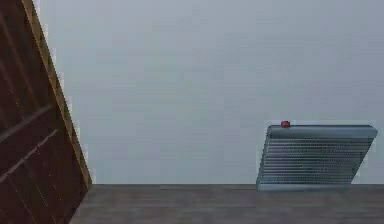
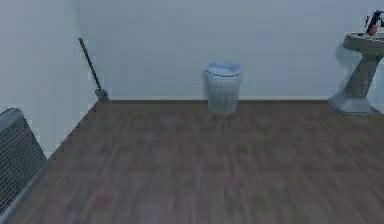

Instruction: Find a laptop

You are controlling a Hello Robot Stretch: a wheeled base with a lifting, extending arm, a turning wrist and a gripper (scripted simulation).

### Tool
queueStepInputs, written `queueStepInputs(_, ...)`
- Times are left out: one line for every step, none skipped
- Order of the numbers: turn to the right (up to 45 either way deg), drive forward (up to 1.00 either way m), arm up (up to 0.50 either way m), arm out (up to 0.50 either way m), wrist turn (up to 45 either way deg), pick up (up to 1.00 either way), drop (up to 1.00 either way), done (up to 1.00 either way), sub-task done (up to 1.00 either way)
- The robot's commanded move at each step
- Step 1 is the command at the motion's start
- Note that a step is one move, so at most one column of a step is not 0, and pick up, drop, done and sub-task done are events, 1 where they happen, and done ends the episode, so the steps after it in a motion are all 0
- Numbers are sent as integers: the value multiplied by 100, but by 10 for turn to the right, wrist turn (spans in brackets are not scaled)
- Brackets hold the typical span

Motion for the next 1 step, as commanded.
queueStepInputs(-450, 0, 0, 0, 0, 0, 0, 0, 0)
